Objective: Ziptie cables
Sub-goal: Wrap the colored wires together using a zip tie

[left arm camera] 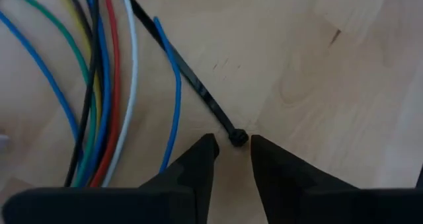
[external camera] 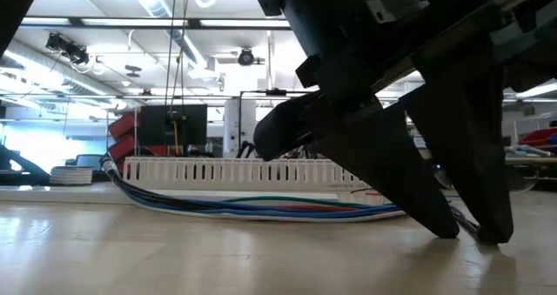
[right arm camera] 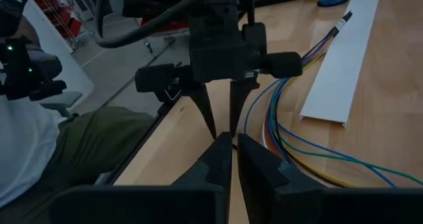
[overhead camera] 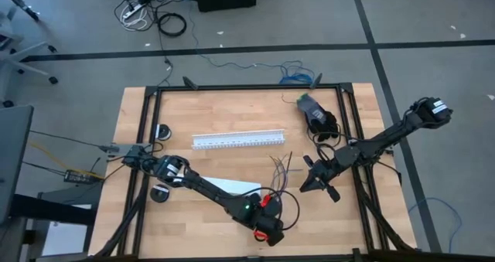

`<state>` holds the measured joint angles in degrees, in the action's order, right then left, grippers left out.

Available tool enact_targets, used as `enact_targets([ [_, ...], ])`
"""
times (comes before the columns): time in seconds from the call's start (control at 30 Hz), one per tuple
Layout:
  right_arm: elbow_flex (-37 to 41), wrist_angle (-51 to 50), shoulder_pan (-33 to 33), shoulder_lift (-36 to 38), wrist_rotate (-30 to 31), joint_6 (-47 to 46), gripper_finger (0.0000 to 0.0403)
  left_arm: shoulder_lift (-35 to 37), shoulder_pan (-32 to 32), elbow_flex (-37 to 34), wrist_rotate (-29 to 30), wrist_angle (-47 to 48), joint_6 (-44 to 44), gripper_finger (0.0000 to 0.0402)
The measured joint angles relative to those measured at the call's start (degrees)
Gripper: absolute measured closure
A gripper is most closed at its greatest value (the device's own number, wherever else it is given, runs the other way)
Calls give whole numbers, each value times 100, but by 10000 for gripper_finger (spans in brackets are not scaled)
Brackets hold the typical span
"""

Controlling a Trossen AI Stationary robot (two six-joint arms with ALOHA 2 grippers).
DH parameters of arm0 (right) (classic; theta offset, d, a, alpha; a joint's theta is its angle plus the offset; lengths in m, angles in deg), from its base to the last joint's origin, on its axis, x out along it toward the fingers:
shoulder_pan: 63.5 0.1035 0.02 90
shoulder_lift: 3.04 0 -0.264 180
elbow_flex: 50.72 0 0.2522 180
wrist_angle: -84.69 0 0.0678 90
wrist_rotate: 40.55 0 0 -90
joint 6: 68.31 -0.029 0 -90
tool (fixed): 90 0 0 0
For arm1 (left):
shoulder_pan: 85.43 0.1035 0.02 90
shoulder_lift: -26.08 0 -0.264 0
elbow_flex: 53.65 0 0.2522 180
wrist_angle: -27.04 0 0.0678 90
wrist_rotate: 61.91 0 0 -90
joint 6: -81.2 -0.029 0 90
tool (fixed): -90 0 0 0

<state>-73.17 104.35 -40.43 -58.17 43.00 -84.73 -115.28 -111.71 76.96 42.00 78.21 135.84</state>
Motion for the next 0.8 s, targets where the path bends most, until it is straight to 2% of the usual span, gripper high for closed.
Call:
enact_targets([
  [0.27,0,18,-2,0,101,1,380,-11,0,-5,20,-78,-786,306],
  [0.5,0,27,-2,0,100,-92,380,-13,0,3,96,31,-821,310],
  [0.8,0,34,-2,0,98,-98,380,-14,2,6,156,182,-796,337],
])
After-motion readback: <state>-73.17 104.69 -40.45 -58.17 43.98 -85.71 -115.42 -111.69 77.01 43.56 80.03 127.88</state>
